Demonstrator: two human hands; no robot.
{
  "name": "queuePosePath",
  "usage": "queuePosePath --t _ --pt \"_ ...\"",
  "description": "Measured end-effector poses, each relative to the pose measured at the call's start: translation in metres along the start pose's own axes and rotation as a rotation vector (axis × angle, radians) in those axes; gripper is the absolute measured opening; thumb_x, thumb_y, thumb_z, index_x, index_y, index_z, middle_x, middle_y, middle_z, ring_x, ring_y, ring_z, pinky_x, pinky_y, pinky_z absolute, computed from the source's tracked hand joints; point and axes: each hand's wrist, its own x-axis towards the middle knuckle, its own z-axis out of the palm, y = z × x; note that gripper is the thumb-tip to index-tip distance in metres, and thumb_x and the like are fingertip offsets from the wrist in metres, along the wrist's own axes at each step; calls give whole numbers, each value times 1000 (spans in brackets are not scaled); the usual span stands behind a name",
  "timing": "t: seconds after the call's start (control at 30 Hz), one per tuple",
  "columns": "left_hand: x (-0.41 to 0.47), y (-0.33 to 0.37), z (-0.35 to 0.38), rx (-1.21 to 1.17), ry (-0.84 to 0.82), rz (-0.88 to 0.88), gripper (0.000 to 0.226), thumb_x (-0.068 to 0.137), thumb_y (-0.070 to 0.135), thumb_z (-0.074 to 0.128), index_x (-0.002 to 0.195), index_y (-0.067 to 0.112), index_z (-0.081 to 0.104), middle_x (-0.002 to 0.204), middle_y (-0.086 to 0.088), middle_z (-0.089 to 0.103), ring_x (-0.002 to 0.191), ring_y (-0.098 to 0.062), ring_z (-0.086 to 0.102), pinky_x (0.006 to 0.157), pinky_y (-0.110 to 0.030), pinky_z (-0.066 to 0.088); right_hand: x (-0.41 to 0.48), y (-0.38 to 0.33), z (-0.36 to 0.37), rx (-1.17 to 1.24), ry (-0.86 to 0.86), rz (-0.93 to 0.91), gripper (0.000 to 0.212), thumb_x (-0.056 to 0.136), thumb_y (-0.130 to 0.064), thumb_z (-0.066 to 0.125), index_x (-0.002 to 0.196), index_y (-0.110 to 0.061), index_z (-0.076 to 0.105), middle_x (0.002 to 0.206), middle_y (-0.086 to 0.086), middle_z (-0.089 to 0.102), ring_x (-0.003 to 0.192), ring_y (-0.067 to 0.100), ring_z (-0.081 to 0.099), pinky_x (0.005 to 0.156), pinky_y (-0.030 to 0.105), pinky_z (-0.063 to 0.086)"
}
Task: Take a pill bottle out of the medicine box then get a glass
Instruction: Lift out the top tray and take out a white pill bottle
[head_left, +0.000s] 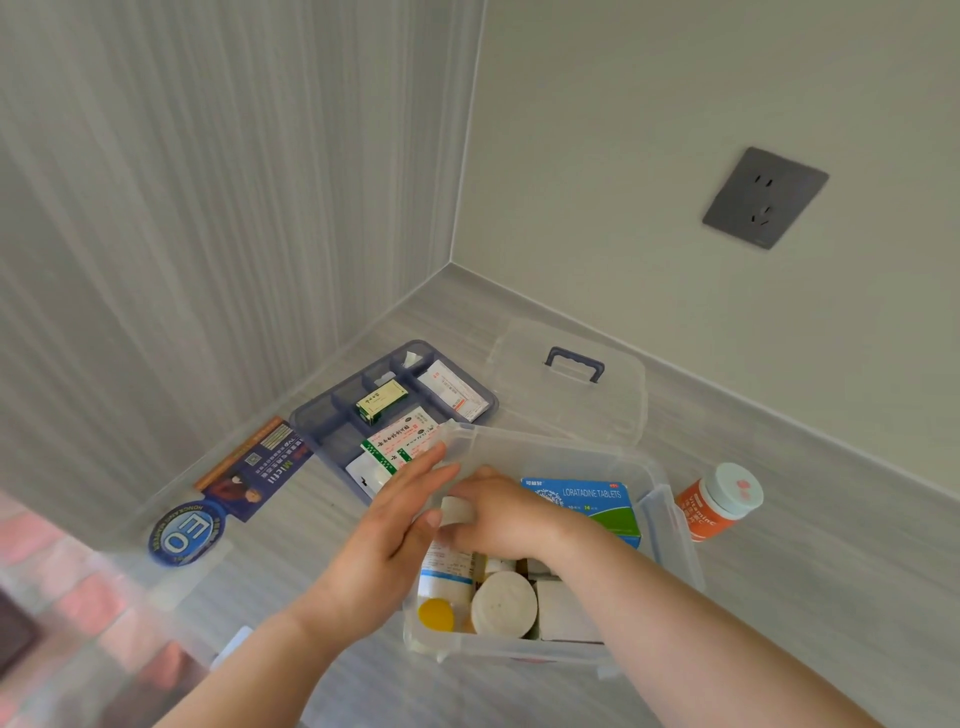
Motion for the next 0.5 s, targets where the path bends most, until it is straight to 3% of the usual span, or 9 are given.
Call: queuePosePath --t 0.23,0.37,0.5 --pt "0 -1 0 -2 -2 6 45 89 7 39 112 46 33 129 30 22 121 22 12 95 8 10 0 5 -2 121 28 52 42 86 -37 50 120 -16 37 126 7 52 111 23 51 83 32 41" --pt "0 -1 1 -11 15 19 47 89 5 39 110 47 35 130 28 24 123 18 14 96 7 11 -3 5 -5 320 68 26 42 82 -29 59 117 -16 40 127 4 50 112 19 48 86 29 40" --pt "0 1 2 -35 27 11 49 89 1 39 110 45 36 130 25 26 125 15 16 98 6 12 -13 5 -12 427 129 -21 42 79 -17 62 117 -17 45 123 6 52 99 11 47 84 25 38"
